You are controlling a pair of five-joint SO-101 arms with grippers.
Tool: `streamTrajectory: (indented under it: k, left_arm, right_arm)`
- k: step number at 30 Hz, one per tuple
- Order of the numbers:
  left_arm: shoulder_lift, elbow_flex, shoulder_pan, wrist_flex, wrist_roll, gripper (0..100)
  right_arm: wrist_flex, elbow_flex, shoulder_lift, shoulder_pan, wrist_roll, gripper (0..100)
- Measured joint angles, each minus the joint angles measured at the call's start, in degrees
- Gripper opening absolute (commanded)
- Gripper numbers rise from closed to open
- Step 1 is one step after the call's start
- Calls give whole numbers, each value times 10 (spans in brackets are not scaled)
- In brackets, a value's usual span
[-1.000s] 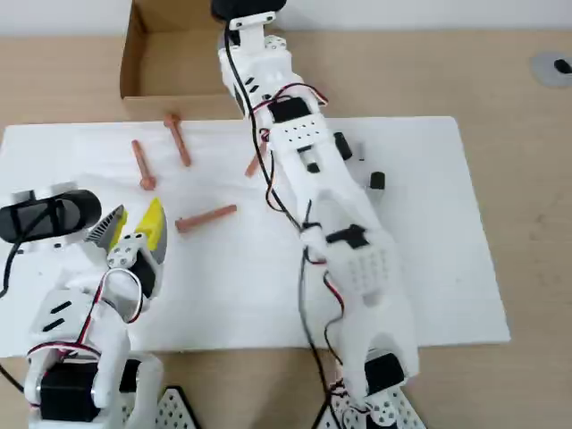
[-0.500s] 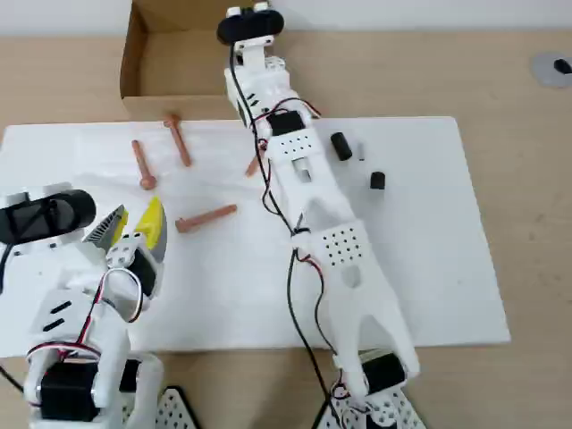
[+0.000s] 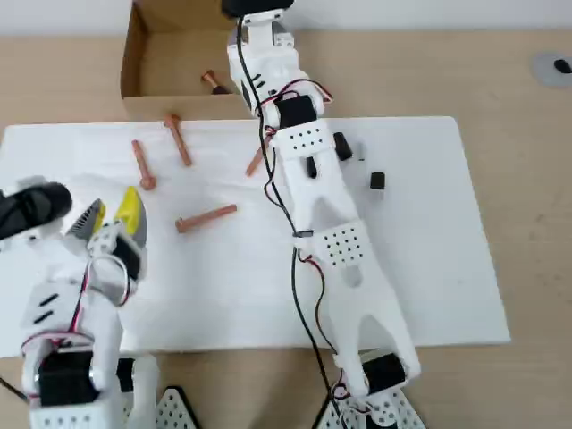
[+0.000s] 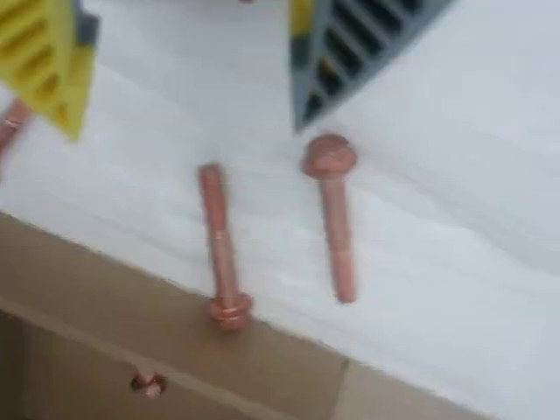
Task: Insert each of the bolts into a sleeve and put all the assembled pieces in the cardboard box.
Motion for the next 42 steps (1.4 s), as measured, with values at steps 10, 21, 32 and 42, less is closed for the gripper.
streamTrajectory:
  k: [10, 21, 32, 42]
  left_arm:
    - [449, -254, 0, -34, 67, 164]
    - [918, -635, 0, 109, 154, 164]
    - [1087, -820, 47, 119, 174, 164]
    - [1240, -919, 49, 86, 192, 164]
  right_arm:
    - [157, 0, -124, 0, 0, 247]
    - [320, 0, -219, 0, 0, 246]
    - [387, -1, -223, 0, 0, 246]
    - [413, -1, -223, 0, 0, 246]
